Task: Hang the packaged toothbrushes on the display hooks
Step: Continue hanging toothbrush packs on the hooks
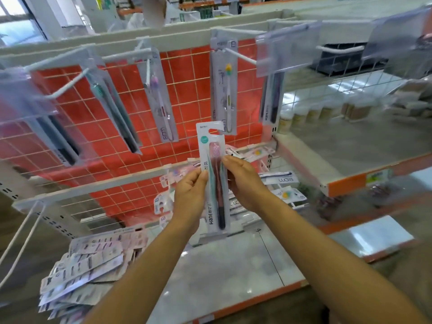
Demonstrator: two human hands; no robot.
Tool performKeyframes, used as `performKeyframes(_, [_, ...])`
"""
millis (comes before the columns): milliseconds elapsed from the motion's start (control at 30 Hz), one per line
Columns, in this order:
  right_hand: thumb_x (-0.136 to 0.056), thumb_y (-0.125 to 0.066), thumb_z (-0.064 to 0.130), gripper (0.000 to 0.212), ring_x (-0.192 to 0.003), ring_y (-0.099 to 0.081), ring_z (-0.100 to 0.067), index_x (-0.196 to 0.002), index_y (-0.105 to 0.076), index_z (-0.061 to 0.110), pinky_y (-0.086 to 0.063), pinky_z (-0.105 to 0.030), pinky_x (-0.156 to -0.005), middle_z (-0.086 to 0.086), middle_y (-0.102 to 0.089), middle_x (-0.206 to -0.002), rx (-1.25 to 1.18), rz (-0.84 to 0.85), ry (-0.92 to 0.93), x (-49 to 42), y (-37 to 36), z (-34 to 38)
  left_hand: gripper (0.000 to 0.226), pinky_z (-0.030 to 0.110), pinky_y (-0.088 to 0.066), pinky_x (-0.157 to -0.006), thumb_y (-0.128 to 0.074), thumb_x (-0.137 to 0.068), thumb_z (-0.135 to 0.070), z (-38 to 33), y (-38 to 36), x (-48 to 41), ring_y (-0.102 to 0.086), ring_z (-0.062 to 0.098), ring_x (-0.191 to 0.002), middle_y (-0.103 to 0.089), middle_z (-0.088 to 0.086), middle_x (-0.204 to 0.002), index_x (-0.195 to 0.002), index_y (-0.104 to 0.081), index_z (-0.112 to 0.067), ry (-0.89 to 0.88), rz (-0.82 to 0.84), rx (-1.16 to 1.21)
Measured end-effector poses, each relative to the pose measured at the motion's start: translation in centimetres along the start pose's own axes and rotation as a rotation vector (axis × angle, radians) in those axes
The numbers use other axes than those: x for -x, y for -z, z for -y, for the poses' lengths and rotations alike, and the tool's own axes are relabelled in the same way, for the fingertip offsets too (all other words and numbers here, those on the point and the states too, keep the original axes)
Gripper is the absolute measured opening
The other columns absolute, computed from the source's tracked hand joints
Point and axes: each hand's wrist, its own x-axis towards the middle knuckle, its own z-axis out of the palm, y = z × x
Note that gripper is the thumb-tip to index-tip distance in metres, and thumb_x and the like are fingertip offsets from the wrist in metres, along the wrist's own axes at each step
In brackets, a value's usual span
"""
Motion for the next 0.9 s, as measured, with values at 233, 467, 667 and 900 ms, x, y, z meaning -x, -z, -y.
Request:
performKeyframes(233, [-0.102,-0.042,0.02,0.027,-0.08,-0.067,-0.016,-0.097,-0.068,0.014,-0.055,-0.031,-0.076,-0.005,-0.072,-0.089,-0.038,0.014,-0.03,0.4,0.7,-0.6,0.017,0.036,-0.059,-0.083,-0.053,-0.099,-0.013,0.8,-0.4,0.8,-0.07,0.02,-0.091,-0.073,0.006,-0.098,-0.102,-0.069,-0.014,-0.033,-0.005,-0.026])
performKeyframes(467, [-0.102,-0.043,0.02,0.026,-0.091,-0.068,-0.021,-0.103,-0.068,0.014,-0.056,-0.039,-0.088,-0.007,-0.072,-0.097,-0.04,-0.009,-0.028,2.4,-0.8,-2.2,0.011,0.022,-0.056,-0.07,-0.06,-0.095,-0.012,2.0,2.4,2.0,-0.072,0.012,-0.082,-0.075,-0.002,-0.089,-0.094,-0.07,-0.017,-0.046,0.027,-0.067])
performKeyframes(667, [-0.102,-0.043,0.018,0.025,-0.081,-0.069,-0.014,-0.1,-0.067,0.012,-0.058,-0.03,-0.075,-0.002,-0.072,-0.086,-0.048,-0.013,-0.034,5.0,-2.9,-4.0,0.01,0.036,-0.059,-0.08,-0.062,-0.093,-0.01,3.7,5.5,3.5,-0.072,0.023,-0.086,-0.075,0.008,-0.092,-0.098,-0.071,-0.009,-0.07,0.067,-0.146])
performKeyframes(900, [-0.1,-0.044,0.01,0.029,-0.09,-0.069,-0.016,-0.095,-0.07,0.023,-0.058,-0.03,-0.078,0.003,-0.073,-0.092,0.015,-0.081,-0.029,7.9,-4.1,-8.0,0.013,0.025,-0.057,-0.076,-0.063,-0.093,-0.014,6.8,7.9,6.5,-0.069,0.007,-0.081,-0.071,-0.009,-0.086,-0.091,-0.066,-0.027,-0.194,0.092,-0.327])
